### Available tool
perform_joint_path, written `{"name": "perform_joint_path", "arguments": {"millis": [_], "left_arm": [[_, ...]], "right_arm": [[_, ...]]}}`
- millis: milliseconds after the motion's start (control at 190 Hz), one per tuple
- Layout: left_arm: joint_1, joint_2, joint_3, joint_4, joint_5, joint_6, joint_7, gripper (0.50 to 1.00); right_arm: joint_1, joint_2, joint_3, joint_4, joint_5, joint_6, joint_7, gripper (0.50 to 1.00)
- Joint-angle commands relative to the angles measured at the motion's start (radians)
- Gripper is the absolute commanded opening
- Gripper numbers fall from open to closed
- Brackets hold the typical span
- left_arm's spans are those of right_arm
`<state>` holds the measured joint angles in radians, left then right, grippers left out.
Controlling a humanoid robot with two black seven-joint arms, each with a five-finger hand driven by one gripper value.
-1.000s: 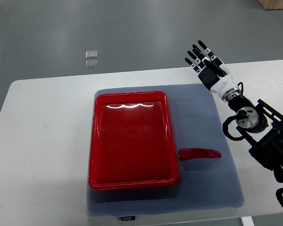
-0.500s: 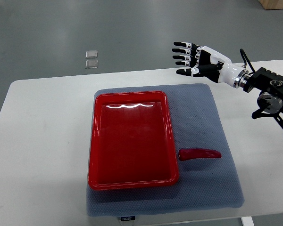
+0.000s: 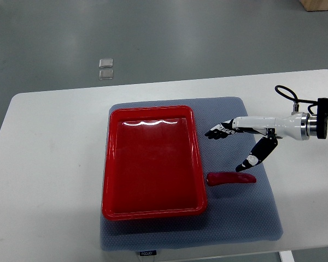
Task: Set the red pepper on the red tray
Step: 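Move the right hand down toward the red pepper beside the tray, then close the right hand's fingers around the red pepper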
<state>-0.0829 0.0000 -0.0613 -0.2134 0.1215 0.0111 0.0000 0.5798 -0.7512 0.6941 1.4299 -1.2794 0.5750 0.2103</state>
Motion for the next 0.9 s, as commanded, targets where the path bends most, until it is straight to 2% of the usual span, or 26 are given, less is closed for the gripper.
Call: {"name": "perform_joint_path", "arguments": {"millis": [0,158,489,895], "left_arm": [[0.000,0.000,0.000,0.000,0.000,0.000,0.000,1.000],[0.000,0.000,-0.002,0.000,0.000,0.001,0.000,1.000],[0.000,0.000,0.000,0.000,0.000,0.001,0.000,1.000],[0.000,0.000,-0.002,0.002,0.000,0.001,0.000,1.000]], "right_arm": [[-0.048,0.012,0.001,0.004,-0.044,-0.067,0.006,0.911],[-0.072,0.047,-0.005,-0.005,-0.078,-0.145,0.007,0.909],[-0.126,0.075,-0.015,-0.013,-0.129,-0.199,0.009,0.901],[-0.156,0.108,-0.018,-0.034,-0.196,-0.233,0.012,0.815]]}}
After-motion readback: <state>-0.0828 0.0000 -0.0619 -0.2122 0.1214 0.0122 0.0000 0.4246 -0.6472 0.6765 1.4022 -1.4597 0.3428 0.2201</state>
